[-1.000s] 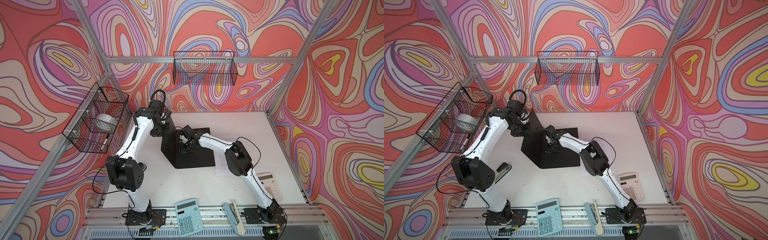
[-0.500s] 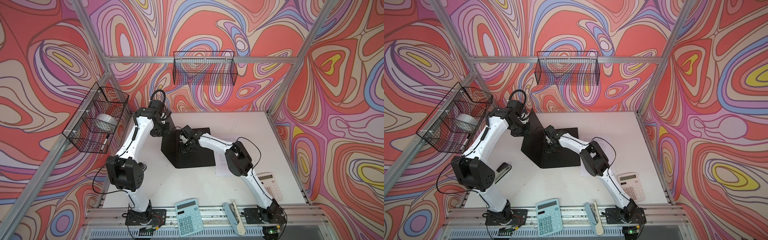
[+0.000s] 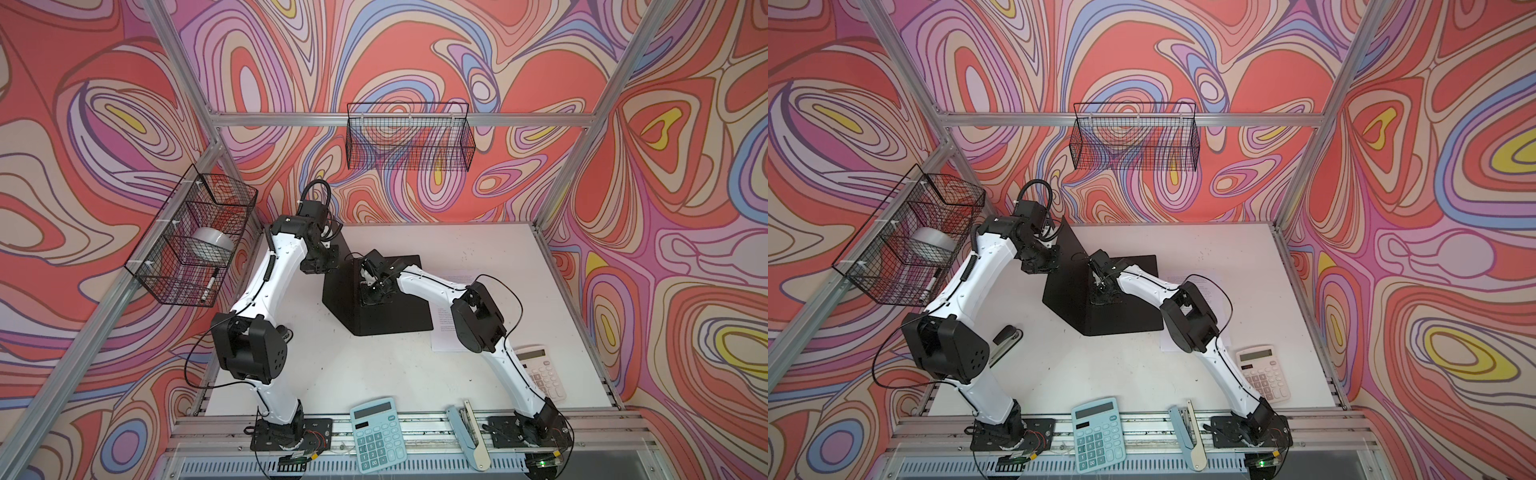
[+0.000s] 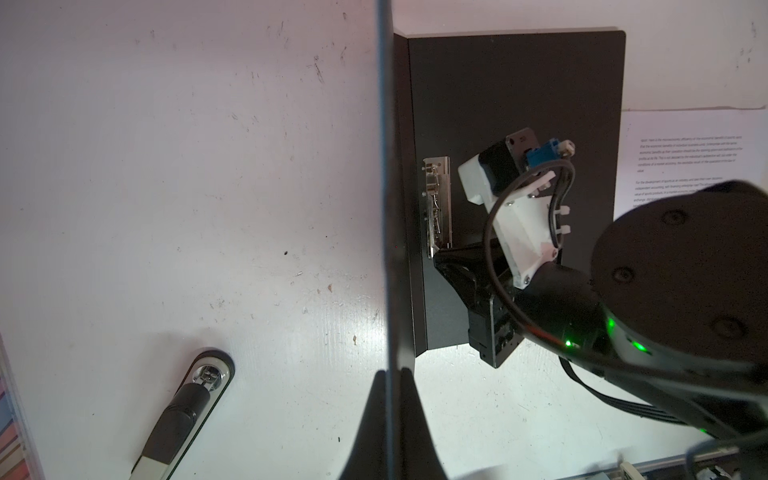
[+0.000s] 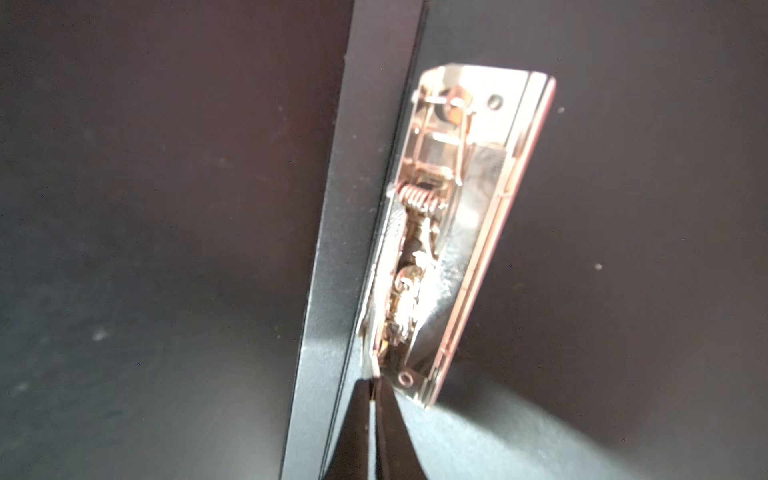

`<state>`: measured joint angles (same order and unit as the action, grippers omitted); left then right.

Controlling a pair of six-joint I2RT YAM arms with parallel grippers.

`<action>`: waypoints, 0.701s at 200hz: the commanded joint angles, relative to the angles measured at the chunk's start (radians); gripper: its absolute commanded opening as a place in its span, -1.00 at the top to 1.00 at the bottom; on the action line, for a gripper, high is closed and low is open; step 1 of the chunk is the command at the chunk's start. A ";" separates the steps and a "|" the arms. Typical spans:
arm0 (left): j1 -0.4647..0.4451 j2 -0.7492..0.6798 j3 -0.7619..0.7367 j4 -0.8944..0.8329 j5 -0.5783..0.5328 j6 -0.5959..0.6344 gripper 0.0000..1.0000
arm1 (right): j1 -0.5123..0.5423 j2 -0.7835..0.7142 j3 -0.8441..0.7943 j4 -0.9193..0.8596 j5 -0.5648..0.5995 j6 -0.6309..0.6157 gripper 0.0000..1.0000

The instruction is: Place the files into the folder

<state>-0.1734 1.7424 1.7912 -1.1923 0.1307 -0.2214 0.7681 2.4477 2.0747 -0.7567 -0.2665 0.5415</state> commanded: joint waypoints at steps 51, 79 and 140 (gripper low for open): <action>0.009 -0.037 -0.007 -0.036 -0.004 0.011 1.00 | -0.015 0.001 0.033 -0.104 0.106 -0.036 1.00; 0.009 -0.037 -0.009 -0.035 0.003 0.010 1.00 | -0.015 -0.002 0.051 -0.111 0.101 -0.041 1.00; 0.009 -0.038 -0.014 -0.032 0.004 0.010 1.00 | -0.015 -0.001 0.079 -0.112 0.089 -0.043 1.00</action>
<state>-0.1699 1.7424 1.7836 -1.1881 0.1345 -0.2214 0.7681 2.4477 2.1407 -0.8276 -0.2539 0.5213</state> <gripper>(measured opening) 0.048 0.057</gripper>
